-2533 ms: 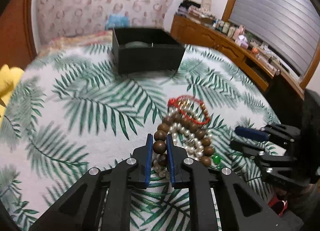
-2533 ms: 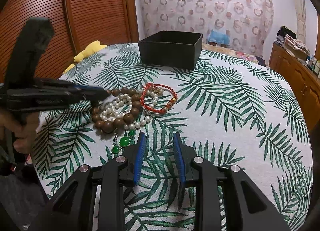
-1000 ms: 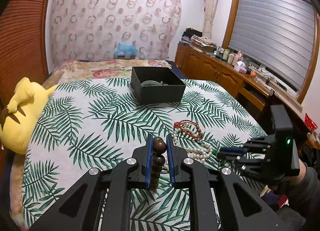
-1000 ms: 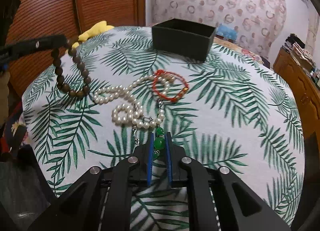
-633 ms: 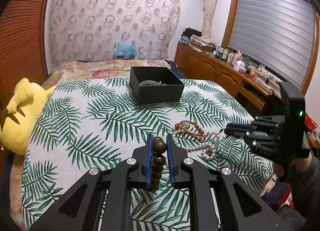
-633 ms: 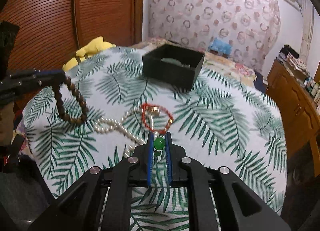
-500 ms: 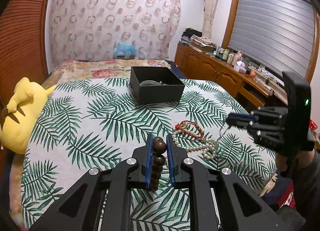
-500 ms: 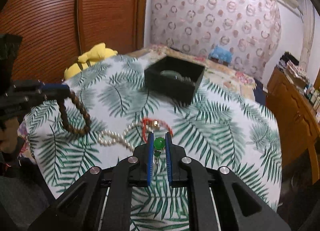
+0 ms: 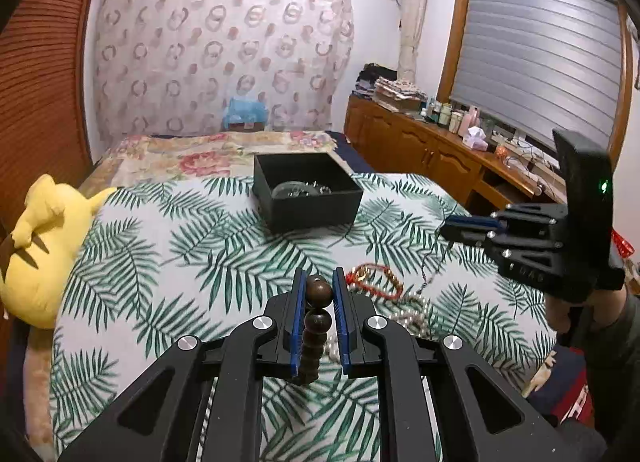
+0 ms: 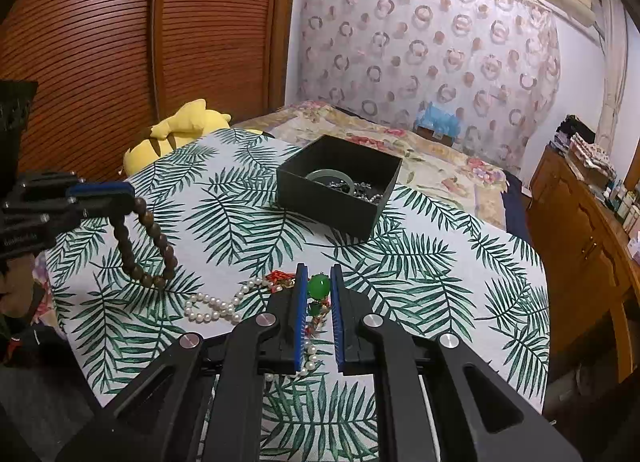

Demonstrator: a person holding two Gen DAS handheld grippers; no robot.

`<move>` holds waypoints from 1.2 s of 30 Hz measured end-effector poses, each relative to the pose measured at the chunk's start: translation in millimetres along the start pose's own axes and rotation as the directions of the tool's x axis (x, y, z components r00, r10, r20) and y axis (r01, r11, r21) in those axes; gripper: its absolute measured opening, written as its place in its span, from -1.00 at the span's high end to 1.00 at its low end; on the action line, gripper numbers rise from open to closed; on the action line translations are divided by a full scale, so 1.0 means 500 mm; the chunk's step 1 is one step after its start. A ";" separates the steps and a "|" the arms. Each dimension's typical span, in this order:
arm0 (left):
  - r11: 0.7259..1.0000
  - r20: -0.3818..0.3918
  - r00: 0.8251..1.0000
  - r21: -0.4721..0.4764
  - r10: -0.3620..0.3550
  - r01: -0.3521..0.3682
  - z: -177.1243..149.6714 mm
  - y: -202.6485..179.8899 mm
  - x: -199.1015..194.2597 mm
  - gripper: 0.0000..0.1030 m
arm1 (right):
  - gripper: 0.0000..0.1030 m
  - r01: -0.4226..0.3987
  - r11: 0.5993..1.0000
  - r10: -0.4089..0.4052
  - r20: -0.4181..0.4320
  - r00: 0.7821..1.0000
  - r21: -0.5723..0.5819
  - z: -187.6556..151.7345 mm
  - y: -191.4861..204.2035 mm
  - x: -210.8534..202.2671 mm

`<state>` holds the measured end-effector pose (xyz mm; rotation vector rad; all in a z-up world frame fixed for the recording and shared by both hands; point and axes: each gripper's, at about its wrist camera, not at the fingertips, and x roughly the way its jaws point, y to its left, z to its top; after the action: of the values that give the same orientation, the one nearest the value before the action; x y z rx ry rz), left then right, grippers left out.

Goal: Organize jewelry
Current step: 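Lift the brown bead bracelet with the left tool while the right tool grasps the green jade pendant, then lower the bracelet into the black box with the left tool while the right tool releases the pendant there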

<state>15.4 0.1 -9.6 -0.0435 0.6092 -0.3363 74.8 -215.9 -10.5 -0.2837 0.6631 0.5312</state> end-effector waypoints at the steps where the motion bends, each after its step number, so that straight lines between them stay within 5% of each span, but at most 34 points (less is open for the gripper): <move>1: 1.000 0.004 1.000 0.007 0.001 -0.001 0.007 -0.002 0.003 0.76 | 0.76 0.000 1.000 0.000 -0.001 1.000 0.002 0.001 -0.003 0.003; 25: 0.997 0.043 0.999 0.069 -0.026 0.023 0.220 0.007 0.135 0.76 | 0.75 -0.053 0.999 0.054 0.086 0.995 -0.014 0.183 -0.098 0.090; 36: 0.998 0.017 1.000 0.065 -0.012 0.011 0.295 0.033 0.205 0.76 | 0.75 -0.099 0.995 0.100 0.055 0.993 -0.020 0.257 -0.131 0.167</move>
<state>182.6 -25.8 52.5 0.0124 0.5802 -0.3663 231.3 -186.2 38.1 -0.2520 0.6206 0.6382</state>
